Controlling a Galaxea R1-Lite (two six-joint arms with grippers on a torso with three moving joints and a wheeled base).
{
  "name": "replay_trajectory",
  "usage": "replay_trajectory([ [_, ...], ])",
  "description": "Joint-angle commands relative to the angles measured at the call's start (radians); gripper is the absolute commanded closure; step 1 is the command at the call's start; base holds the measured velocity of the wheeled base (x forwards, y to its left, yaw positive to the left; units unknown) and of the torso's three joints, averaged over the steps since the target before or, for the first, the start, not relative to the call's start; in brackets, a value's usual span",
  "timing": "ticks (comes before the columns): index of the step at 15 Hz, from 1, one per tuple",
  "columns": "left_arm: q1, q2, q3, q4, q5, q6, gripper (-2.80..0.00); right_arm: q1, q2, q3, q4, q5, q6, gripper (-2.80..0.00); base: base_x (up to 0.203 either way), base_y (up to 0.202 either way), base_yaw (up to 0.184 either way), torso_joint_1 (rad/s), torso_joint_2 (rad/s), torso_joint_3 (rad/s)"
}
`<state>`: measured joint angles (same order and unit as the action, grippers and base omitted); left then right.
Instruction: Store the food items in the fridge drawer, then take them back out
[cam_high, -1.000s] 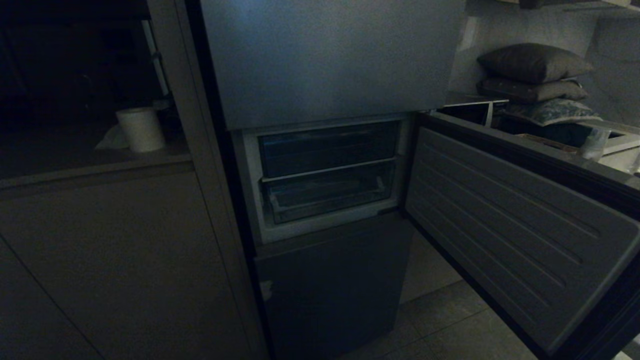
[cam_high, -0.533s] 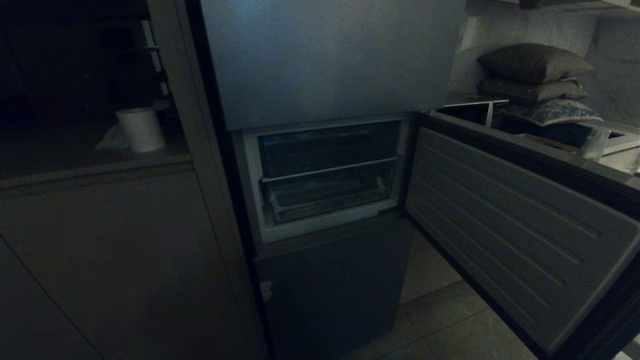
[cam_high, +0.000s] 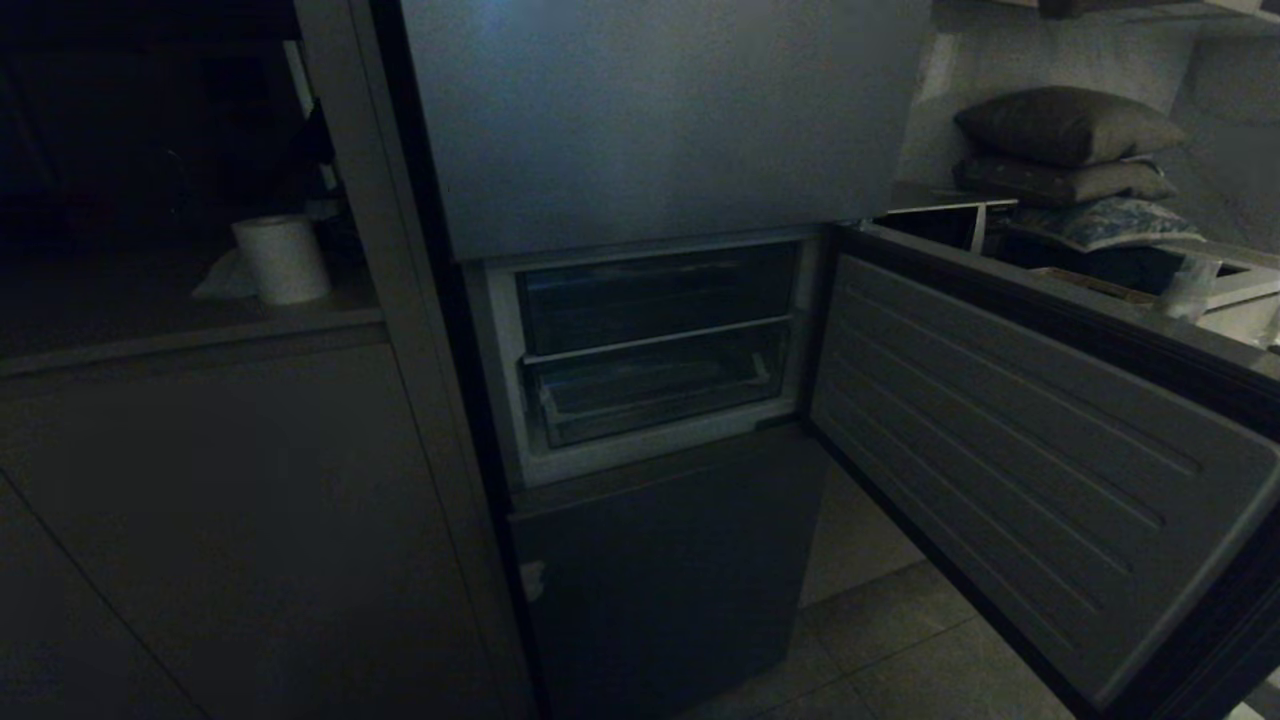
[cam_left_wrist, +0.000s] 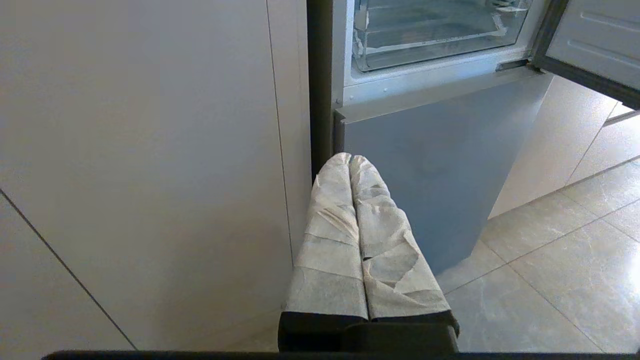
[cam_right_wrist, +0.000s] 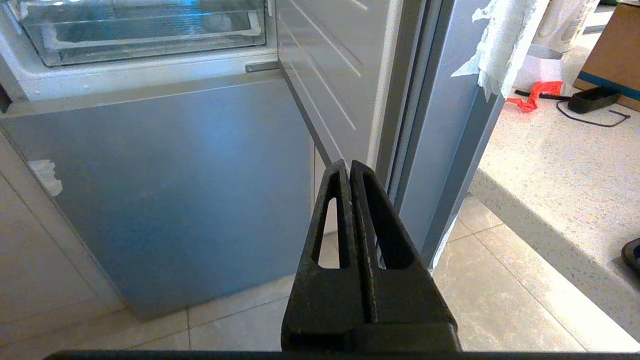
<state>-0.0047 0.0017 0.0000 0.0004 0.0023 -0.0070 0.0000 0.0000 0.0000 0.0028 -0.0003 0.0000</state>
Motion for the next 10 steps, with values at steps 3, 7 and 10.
replay_trajectory([
  [3,0.000,0.000,0.000,-0.002,0.001,-0.001,0.00,0.000,0.000,0.000,0.000,0.000,0.000,0.00,0.000,0.000,0.000,0.000,0.00,0.000],
  [7,0.000,0.000,0.000,-0.002,0.001,-0.001,0.00,0.000,0.000,0.000,0.000,0.000,0.002,0.00,0.000,-0.001,0.023,0.001,0.00,0.001],
  [10,0.000,0.000,0.000,-0.002,0.001,-0.001,0.00,0.000,0.000,-0.001,0.000,0.000,0.002,0.00,0.002,-0.004,0.132,0.002,0.00,0.003],
])
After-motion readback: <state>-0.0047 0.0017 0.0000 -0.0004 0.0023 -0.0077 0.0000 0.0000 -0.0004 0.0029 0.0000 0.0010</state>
